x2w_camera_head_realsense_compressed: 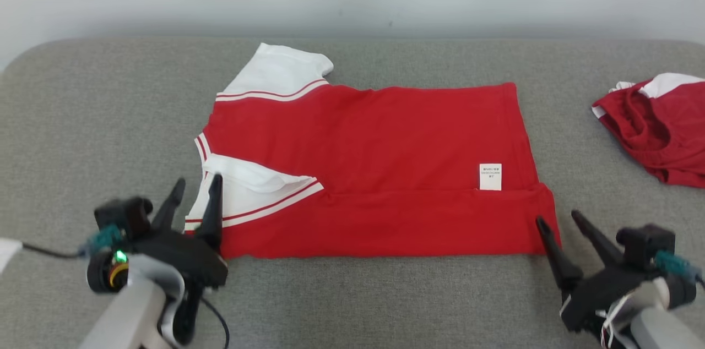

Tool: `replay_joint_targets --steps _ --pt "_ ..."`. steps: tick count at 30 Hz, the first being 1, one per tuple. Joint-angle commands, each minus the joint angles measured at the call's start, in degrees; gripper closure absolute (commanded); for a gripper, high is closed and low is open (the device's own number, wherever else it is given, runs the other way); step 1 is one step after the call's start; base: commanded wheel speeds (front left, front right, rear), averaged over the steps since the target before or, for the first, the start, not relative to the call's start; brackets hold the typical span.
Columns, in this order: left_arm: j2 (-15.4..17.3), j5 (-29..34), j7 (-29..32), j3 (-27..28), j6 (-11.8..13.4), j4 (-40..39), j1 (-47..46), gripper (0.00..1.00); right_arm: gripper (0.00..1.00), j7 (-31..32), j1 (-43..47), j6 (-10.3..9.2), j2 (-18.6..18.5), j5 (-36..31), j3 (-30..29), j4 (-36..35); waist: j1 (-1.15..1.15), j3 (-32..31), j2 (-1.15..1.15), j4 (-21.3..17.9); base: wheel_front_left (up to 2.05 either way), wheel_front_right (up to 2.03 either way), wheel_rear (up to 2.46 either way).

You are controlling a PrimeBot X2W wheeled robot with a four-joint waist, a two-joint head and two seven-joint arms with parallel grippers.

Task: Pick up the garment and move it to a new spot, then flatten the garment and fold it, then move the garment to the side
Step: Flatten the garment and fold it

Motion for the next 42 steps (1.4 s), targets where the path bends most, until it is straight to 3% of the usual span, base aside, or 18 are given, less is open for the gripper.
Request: replay_joint_targets --steps 1,11,23,24,25,26,27,28,35,42 --pt "0.2 1.2 -0.6 0.3 0.4 -0.9 2.5 0.00 0.00 -0.4 1.6 -0.12 0.8 -0.7 -0.5 0.0 0.00 -0.7 -0.01 0.6 0.00 0.00 0.00" --pt "0.9 7.3 -1.1 0.3 3.7 -4.3 10.0 0.00 0.00 -0.1 4.7 -0.12 3.1 -7.7 -4.4 0.9 0.00 -0.7 -0.01 0.9 0.00 0.00 0.00" --pt "-1.0 11.9 -1.0 -0.9 4.5 1.2 10.2 0.00 0.00 0.8 3.1 -0.12 7.7 -12.3 -7.0 5.8 0.00 -0.1 -0.01 1.0 0.00 0.00 0.00" --pt "-1.3 11.7 -1.0 -0.9 4.2 2.4 10.1 0.00 0.09 0.9 2.9 -0.12 8.0 -12.3 -7.0 6.5 0.00 -0.1 -0.01 1.0 0.00 0.00 0.00" --pt "-1.7 11.3 -1.0 -0.9 4.0 3.4 9.9 0.40 0.57 0.9 2.6 -0.12 8.3 -12.5 -7.0 7.1 0.00 -0.1 -0.01 1.0 0.00 0.00 0.00" --pt "-1.7 11.3 -1.0 -0.9 4.0 3.4 9.9 0.40 0.57 0.9 2.6 -0.12 8.3 -12.5 -7.0 7.1 0.00 -0.1 -0.01 1.0 0.00 0.00 0.00" --pt "-2.2 11.1 -1.0 -1.0 3.4 4.3 9.8 0.73 0.78 0.8 2.4 -0.12 8.7 -12.5 -6.9 7.4 0.00 -0.2 -0.01 1.1 0.00 0.00 0.00" --pt "-2.5 11.2 -1.0 -1.1 3.1 5.1 9.5 1.00 1.00 0.7 2.4 -0.12 9.0 -12.5 -6.8 7.7 0.00 -0.2 -0.01 1.1 0.00 0.00 0.00" --pt "-2.8 12.3 -1.0 1.0 1.7 5.2 10.7 1.00 1.00 -1.6 3.7 -0.12 8.9 -11.0 -7.4 8.2 0.00 -2.6 -0.01 1.2 0.00 0.00 0.00" --pt "-2.7 13.3 -1.0 2.9 1.5 0.5 17.0 1.00 1.00 -1.3 10.9 -0.12 7.1 -7.0 -8.3 2.4 0.00 -5.7 -0.01 1.3 0.00 0.00 0.00"
